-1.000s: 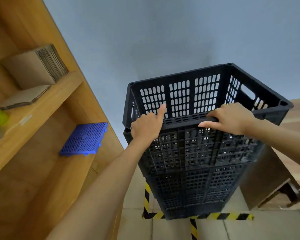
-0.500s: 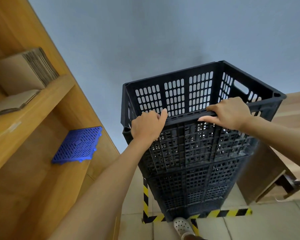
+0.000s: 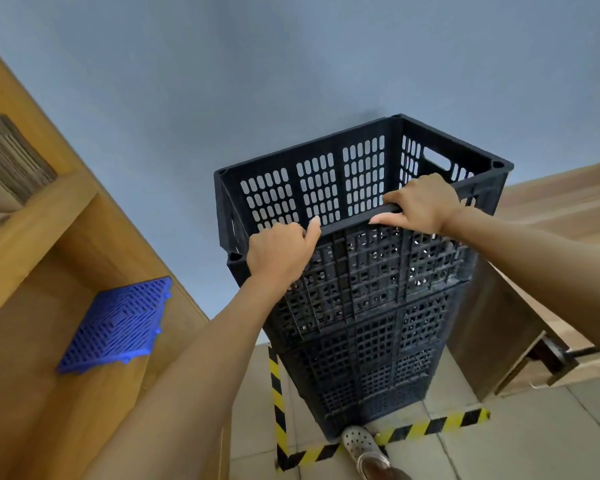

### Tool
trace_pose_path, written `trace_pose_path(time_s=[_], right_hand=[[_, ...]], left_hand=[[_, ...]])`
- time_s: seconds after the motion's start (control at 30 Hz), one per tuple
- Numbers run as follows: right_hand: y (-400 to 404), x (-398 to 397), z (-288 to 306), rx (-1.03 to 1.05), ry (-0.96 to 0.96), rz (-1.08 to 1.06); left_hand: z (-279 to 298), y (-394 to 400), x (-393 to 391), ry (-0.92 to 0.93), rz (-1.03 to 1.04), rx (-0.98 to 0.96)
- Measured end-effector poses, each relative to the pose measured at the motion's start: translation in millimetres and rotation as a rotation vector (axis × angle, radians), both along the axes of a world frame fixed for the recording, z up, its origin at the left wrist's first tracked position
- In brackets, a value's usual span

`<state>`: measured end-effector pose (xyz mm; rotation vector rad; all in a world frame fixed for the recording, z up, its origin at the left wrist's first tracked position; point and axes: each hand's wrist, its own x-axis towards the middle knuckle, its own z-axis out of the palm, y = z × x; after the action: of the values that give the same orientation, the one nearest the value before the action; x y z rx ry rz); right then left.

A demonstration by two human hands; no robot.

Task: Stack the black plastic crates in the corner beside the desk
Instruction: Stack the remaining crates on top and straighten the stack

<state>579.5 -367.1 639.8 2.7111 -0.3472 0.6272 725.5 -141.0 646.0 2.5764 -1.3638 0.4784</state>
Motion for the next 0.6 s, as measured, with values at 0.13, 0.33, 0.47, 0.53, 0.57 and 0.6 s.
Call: trace_pose_path(time_s=[0.13,0.33,0.47,0.53,0.57,0.6], right_hand=[[-18.8,16.8,-0.4,-0.001,-0.007,-0.004],[-30.6,37.3,4.1,0.018,-0.006,-0.009],[-32.2,43.2,8.0,0.031,0.013,-0.012],[-30.4,39.6,9.1,0.042,0.043,-0.01],[-29.5,36.1,9.4,0.043,0.063,0.0],[-28.7,32.4,9.6,0.04,0.084,0.013]], left_hand=[[0.3,-17.3,15.0,-0.034,-0.022,0.006],[-0.8,-30.1,42.0,-0.059,-0.083,-0.007],[0.4,-29.4,53.4,-0.198,-0.19,0.059],[-1.6,-25.6,55.7,-0.209,-0.258,0.096],[-3.5,-23.0,56.1,-0.203,-0.289,0.114],[-5.1,-20.2,55.8,-0.2,-0.317,0.13]])
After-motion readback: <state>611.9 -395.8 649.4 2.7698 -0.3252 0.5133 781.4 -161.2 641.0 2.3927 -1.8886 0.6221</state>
